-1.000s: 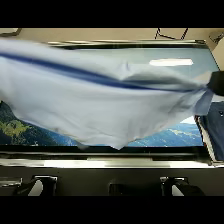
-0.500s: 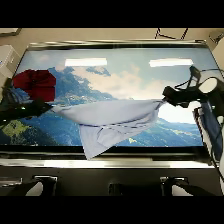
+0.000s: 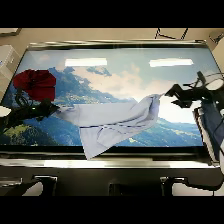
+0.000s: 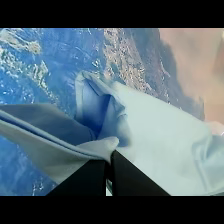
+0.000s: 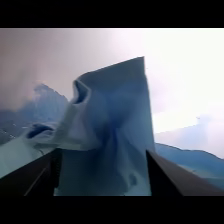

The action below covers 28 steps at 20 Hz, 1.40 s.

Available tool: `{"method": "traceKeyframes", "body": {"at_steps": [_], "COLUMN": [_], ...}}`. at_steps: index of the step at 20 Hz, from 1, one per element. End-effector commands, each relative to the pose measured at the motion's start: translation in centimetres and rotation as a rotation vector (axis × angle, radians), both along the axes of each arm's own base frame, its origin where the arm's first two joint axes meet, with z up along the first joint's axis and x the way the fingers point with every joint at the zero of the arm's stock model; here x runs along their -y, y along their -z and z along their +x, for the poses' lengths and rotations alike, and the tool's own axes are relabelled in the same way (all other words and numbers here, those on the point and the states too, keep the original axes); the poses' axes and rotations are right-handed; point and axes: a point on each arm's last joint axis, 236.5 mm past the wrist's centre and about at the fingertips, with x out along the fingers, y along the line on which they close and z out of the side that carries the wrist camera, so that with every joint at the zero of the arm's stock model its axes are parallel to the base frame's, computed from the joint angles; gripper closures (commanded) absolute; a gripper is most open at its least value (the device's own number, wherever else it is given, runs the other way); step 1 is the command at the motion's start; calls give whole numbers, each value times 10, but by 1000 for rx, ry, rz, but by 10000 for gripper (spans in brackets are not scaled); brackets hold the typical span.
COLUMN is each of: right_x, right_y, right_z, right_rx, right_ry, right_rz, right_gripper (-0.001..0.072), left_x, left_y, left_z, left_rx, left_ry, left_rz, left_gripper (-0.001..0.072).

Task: Fold the clothes and pants, and hang the long-sleeved shirts on hangers.

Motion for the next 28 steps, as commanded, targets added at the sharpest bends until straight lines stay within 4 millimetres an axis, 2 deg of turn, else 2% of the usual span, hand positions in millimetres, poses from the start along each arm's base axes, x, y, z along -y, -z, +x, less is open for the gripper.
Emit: {"method": "traceKeyframes", "body": {"at_steps": [1,2,3,5,8,13,15,16,18,19,20,21,22,23,24,25,26,27,28], "right_x": [36,31,16,-20,-57,-84,-91,-95,-97,-97,-90,-82,-72,-63,-55,-48,-44,-40,-37], "right_y": [29,45,62,85,100,104,105,103,88,69,41,5,-47,-111,-177,-250,-314,-373,-417], "right_z": [-77,-96,-108,-114,-104,-78,-73,-73,-68,-59,-43,-24,-1,18,29,30,20,1,-22], "right_rx": [-265,-329,-363,-346,-273,-187,-174,-172,-132,-80,-3,92,228,384,538,705,844,971,1061], "right_ry": [-56,-67,-71,-64,-68,-82,-72,-81,-163,-214,-258,-276,-282,-277,-261,-235,-210,-186,-163], "right_rz": [11,23,71,179,229,167,153,157,148,127,74,12,-65,-145,-223,-305,-377,-454,-515], "right_gripper": [166,166,167,167,168,196,461,678,676,676,676,676,676,676,675,675,675,675,675], "left_x": [-3,-3,-2,-1,1,1,1,1,-1,-3,-5,-9,-13,-17,-20,-21,-21,-18,-14], "left_y": [1,1,1,1,1,-1,-1,-1,-14,-31,-58,-98,-144,-203,-270,-333,-398,-450,-496], "left_z": [1,1,0,-1,-3,-3,-3,-3,3,10,19,30,39,45,44,35,18,-4,-31], "left_rx": [-1,-3,-4,-7,-11,9,9,10,60,122,200,300,407,541,691,832,978,1101,1213], "left_ry": [-11,-8,-7,-2,7,29,29,29,52,76,91,94,86,67,38,11,-19,-41,-56], "left_rz": [-8,-9,-9,-12,-15,4,4,4,34,67,101,138,173,213,255,292,325,351,375], "left_gripper": [683,683,683,683,683,683,683,683,684,684,684,684,684,684,684,684,684,684,684]}}
